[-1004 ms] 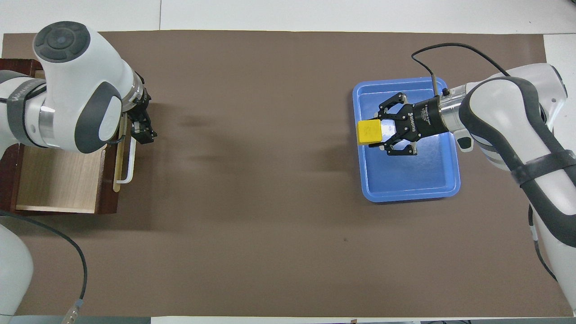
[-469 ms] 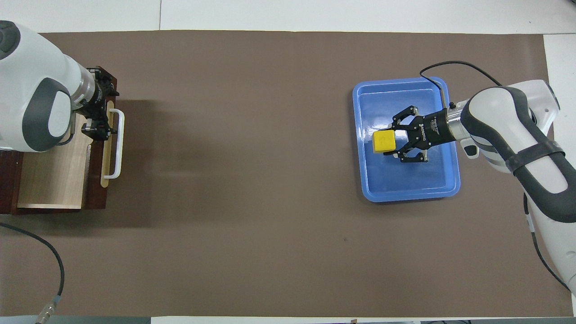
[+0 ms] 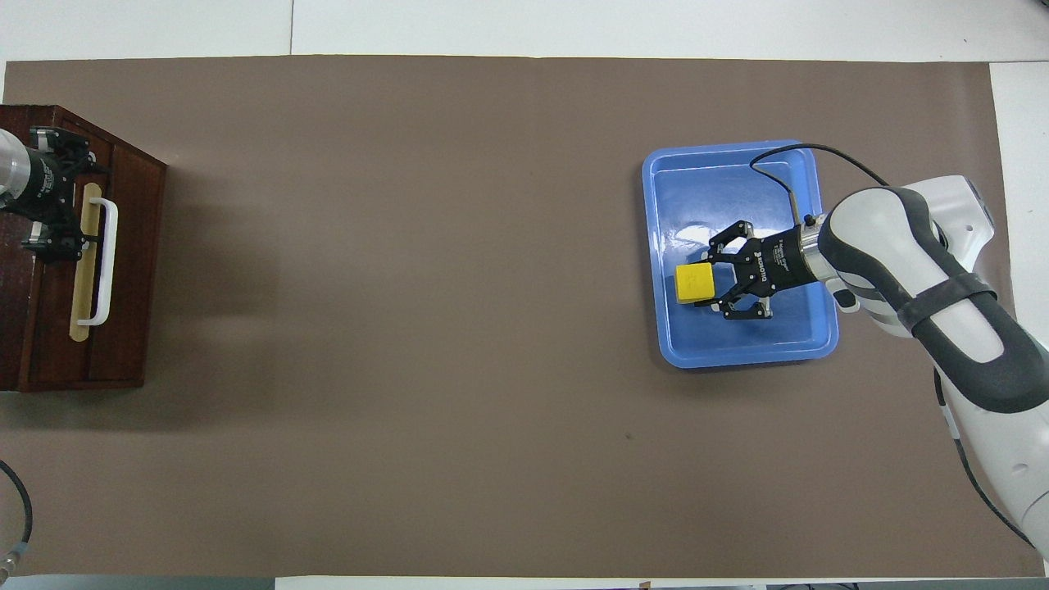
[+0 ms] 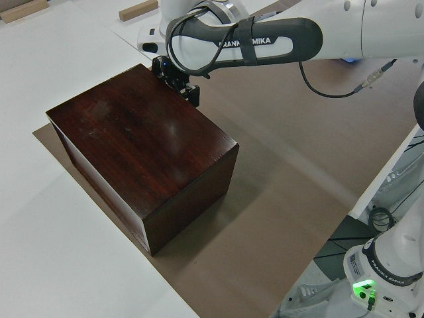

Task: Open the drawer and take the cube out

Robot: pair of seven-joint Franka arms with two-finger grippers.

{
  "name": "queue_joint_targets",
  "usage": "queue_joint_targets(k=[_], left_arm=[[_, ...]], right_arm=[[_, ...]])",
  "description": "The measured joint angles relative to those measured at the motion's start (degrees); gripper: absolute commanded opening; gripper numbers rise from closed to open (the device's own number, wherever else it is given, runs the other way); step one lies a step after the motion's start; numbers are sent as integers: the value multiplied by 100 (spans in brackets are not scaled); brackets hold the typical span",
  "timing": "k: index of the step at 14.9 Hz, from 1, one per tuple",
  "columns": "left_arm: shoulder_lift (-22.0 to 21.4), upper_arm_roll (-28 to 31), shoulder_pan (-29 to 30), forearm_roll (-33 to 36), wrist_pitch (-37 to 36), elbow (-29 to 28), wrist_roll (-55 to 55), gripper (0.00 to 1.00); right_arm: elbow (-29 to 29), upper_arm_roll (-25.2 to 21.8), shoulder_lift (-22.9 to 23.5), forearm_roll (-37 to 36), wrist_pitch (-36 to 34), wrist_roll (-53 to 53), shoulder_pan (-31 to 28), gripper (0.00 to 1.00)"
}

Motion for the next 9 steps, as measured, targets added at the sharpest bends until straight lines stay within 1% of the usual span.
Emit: queue_joint_targets(k=[2,4,6,7,8,9], left_arm=[[-8,-20,-46,86,8,-5,227,100],[-64,-25,-235,153,-91,84,456,100],[-207,-43,-541,154,-647,411,741,100],[-337,-61,-689,154,-1046,621,1038,100],[-544,-90,-804,154,-1456,794,1520,100],[-809,-118,-857,154,-1818,880,2177,100]], right_arm=[[-122,2,-25,0,39,-68,0,0],[-199,2,-75,0,92,-81,0,0],[-267,3,-122,0,134,-81,0,0],[-296,2,-141,0,138,-81,0,35],[-324,3,-157,0,149,-81,-1,99],[-340,3,-170,0,157,-81,0,100]])
